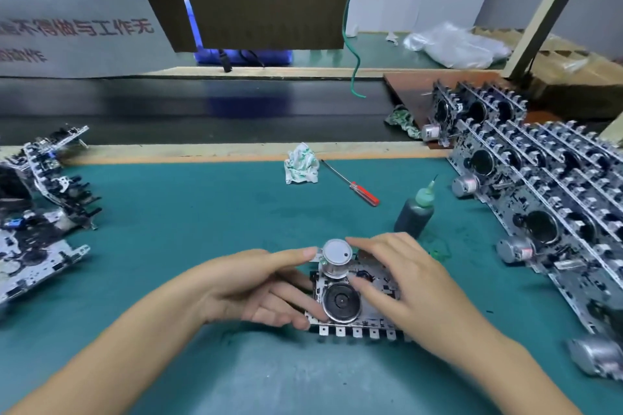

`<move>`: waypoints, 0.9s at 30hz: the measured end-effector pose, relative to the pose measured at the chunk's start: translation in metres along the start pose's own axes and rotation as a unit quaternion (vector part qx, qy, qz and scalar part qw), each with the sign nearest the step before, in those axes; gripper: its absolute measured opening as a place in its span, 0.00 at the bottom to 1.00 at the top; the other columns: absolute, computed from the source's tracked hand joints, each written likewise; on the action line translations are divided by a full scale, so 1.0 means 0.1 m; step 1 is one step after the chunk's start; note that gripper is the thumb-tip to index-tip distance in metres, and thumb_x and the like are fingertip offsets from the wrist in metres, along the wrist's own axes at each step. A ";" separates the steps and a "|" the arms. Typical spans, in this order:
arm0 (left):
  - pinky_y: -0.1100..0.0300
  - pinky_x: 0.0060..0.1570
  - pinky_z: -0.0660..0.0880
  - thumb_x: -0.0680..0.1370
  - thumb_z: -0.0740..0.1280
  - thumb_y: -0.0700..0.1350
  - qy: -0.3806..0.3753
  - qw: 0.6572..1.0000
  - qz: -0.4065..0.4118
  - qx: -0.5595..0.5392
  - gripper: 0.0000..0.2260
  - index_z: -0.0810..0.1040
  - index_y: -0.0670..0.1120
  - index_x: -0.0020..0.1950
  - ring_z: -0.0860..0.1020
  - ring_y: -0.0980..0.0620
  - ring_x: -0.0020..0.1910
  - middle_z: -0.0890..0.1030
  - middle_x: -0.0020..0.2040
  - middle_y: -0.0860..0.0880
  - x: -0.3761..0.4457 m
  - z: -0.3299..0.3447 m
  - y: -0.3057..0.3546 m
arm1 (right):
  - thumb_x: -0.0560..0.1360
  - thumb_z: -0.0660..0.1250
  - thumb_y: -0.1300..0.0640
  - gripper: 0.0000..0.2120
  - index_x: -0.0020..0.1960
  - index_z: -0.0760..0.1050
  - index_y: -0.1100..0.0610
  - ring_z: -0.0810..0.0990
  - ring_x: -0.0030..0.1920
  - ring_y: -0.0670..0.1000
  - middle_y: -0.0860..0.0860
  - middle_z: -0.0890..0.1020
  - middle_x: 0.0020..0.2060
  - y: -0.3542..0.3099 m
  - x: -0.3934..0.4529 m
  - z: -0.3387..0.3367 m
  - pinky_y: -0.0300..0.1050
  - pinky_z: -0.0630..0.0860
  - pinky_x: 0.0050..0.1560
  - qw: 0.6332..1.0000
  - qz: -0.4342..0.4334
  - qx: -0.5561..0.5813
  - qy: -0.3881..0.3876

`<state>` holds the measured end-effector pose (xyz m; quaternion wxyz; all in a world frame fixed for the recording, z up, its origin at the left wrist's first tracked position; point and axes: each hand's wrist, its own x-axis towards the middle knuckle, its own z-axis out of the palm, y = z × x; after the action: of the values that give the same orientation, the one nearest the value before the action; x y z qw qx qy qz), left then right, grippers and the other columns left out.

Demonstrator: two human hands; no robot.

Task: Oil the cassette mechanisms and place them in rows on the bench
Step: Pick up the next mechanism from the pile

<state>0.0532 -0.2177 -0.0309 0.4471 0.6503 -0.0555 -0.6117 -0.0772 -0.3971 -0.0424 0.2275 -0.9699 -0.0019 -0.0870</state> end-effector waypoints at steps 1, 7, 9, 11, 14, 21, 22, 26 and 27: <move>0.64 0.27 0.76 0.63 0.70 0.61 -0.019 0.999 -0.007 -0.027 0.34 0.73 0.39 0.60 0.83 0.48 0.32 0.83 0.51 0.37 -0.02 -0.01 -0.01 | 0.74 0.57 0.34 0.26 0.68 0.67 0.44 0.65 0.60 0.37 0.38 0.71 0.57 0.05 -0.05 -0.03 0.27 0.58 0.60 1.000 -0.003 -0.005 -0.019; 0.64 0.29 0.77 0.62 0.70 0.59 0.039 0.998 0.046 0.030 0.35 0.72 0.40 0.62 0.83 0.46 0.34 0.84 0.49 0.41 -0.15 -0.06 -0.07 | 0.58 0.60 0.21 0.46 0.67 0.36 0.28 0.40 0.68 0.28 0.25 0.44 0.65 0.26 -0.25 -0.09 0.25 0.36 0.65 0.983 0.007 -0.079 -0.164; 0.65 0.30 0.77 0.61 0.72 0.60 0.099 0.986 0.096 0.095 0.33 0.74 0.44 0.61 0.83 0.47 0.33 0.85 0.45 0.43 -0.20 -0.05 -0.09 | 0.62 0.65 0.28 0.44 0.65 0.37 0.27 0.43 0.66 0.27 0.24 0.48 0.63 0.30 -0.25 -0.08 0.23 0.39 0.64 0.985 0.011 -0.073 -0.157; 0.64 0.32 0.77 0.60 0.78 0.60 0.117 0.982 0.121 0.080 0.35 0.72 0.48 0.62 0.83 0.46 0.35 0.85 0.44 0.42 -0.25 -0.04 -0.11 | 0.67 0.66 0.38 0.40 0.65 0.39 0.28 0.51 0.66 0.29 0.28 0.56 0.61 0.34 -0.26 -0.09 0.21 0.44 0.63 0.988 0.020 -0.059 -0.139; 0.61 0.31 0.79 0.48 0.83 0.58 0.051 0.993 0.098 -0.050 0.47 0.71 0.48 0.63 0.84 0.41 0.38 0.83 0.50 0.37 -0.31 -0.02 -0.17 | 0.67 0.67 0.41 0.41 0.66 0.40 0.28 0.52 0.67 0.30 0.29 0.58 0.62 0.36 -0.29 -0.14 0.20 0.45 0.62 0.988 0.032 -0.041 -0.145; 0.56 0.29 0.79 0.50 0.85 0.47 -0.073 0.972 0.070 -0.211 0.45 0.74 0.42 0.64 0.83 0.36 0.40 0.78 0.58 0.30 -0.30 0.09 -0.28 | 0.59 0.67 0.26 0.51 0.70 0.36 0.32 0.44 0.65 0.27 0.29 0.50 0.66 0.32 -0.26 -0.09 0.20 0.37 0.61 0.985 0.044 -0.039 -0.163; 0.55 0.29 0.80 0.52 0.85 0.46 -0.085 0.970 0.067 -0.220 0.43 0.74 0.42 0.65 0.83 0.36 0.40 0.77 0.59 0.30 -0.31 0.09 -0.27 | 0.59 0.67 0.26 0.53 0.72 0.39 0.35 0.45 0.65 0.28 0.30 0.51 0.66 0.33 -0.25 -0.08 0.19 0.36 0.60 0.985 0.047 -0.046 -0.157; 0.58 0.25 0.78 0.49 0.85 0.50 -0.032 0.973 0.079 -0.214 0.45 0.75 0.42 0.63 0.83 0.40 0.37 0.79 0.57 0.32 -0.33 0.02 -0.23 | 0.57 0.65 0.24 0.55 0.75 0.44 0.40 0.46 0.62 0.28 0.28 0.50 0.62 0.39 -0.24 -0.12 0.18 0.34 0.58 0.986 0.044 -0.068 -0.147; 0.60 0.27 0.78 0.47 0.84 0.54 0.020 0.982 0.117 -0.149 0.46 0.75 0.44 0.62 0.84 0.43 0.37 0.81 0.55 0.36 -0.30 0.01 -0.23 | 0.57 0.65 0.24 0.54 0.75 0.45 0.40 0.47 0.62 0.28 0.26 0.50 0.62 0.40 -0.24 -0.13 0.18 0.35 0.58 0.986 0.043 -0.063 -0.145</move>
<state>0.0338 -0.1860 -0.0236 0.6083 0.5776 -0.0302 -0.5435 -0.1010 -0.4378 -0.0520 0.1672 -0.9837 0.0123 0.0646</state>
